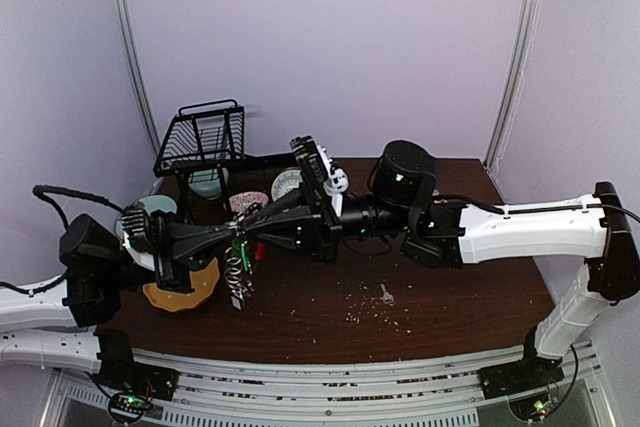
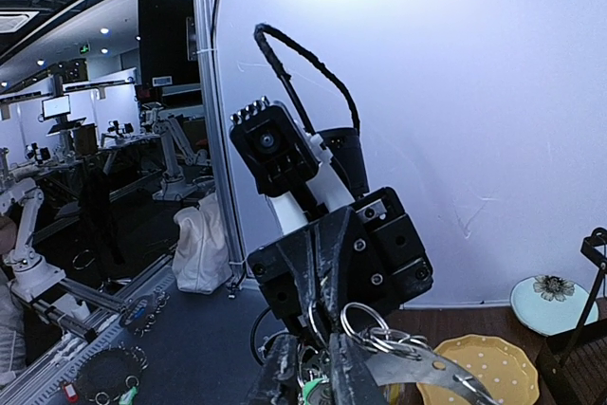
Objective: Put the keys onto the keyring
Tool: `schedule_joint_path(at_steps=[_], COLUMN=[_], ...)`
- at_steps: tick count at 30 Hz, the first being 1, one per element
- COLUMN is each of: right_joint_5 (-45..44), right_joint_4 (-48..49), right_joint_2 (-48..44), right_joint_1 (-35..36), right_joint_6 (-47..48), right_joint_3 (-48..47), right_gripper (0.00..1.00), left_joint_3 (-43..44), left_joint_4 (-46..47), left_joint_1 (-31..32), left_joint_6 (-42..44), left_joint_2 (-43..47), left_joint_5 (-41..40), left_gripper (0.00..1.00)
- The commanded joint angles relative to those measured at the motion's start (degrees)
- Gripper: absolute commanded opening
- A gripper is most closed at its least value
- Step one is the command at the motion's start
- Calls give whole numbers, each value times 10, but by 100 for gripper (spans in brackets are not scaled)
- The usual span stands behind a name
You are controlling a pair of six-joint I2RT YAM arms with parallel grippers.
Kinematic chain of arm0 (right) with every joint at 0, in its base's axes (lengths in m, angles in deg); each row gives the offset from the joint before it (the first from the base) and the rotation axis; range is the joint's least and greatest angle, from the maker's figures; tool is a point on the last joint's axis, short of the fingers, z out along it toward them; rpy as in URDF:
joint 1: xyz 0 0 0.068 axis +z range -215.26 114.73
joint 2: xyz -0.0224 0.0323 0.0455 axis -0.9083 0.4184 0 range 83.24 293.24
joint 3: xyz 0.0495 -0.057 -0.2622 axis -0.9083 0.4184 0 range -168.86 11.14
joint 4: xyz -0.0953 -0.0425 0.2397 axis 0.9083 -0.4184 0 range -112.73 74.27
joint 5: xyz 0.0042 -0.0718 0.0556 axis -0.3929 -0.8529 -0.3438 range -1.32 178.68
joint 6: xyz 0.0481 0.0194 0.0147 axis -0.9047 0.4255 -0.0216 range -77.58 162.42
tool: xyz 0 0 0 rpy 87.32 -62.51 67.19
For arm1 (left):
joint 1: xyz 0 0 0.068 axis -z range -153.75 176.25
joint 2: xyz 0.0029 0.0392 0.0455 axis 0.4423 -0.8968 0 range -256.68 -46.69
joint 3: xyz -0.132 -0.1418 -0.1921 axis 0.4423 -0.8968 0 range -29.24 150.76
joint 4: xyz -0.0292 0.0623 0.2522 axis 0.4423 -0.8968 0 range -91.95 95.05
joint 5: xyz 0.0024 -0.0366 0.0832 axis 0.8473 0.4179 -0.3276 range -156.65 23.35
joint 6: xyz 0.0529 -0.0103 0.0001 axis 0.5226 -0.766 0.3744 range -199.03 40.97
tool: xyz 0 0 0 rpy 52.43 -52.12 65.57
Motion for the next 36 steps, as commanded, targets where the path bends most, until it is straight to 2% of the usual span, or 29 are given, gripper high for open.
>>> schedule_joint_path(at_steps=[1,9,16,18,30,35,36], right_joint_5=[0,-8,-8,-9,-9,-6,-6], right_joint_4=[26,9,2,-1,-10,-12,-12], right_joint_2=[9,18,13,12,13,15,15], right_joint_1=[5,6,8,7,9,10,10], right_joint_6=[-10,0,5,9,16,18,19], right_joint_3=[-4,-13,-15,-17,-23,-28,-28], right_gripper=[11,11,1,5,11,10,7], left_joint_3=[6,4,5,6,8,9,9], left_joint_4=[35,35,34,32,28,27,27], left_joint_1=[3,3,3,3,3,3,3], left_joint_6=[-3,-2,-1,-3,-5,-6,-6], left_joint_2=[5,8,6,4,2,3,4], left_joint_5=[-6,-7,-6,-6,-9,-11,-11], left_gripper=[0,0,0,0,0,0,0])
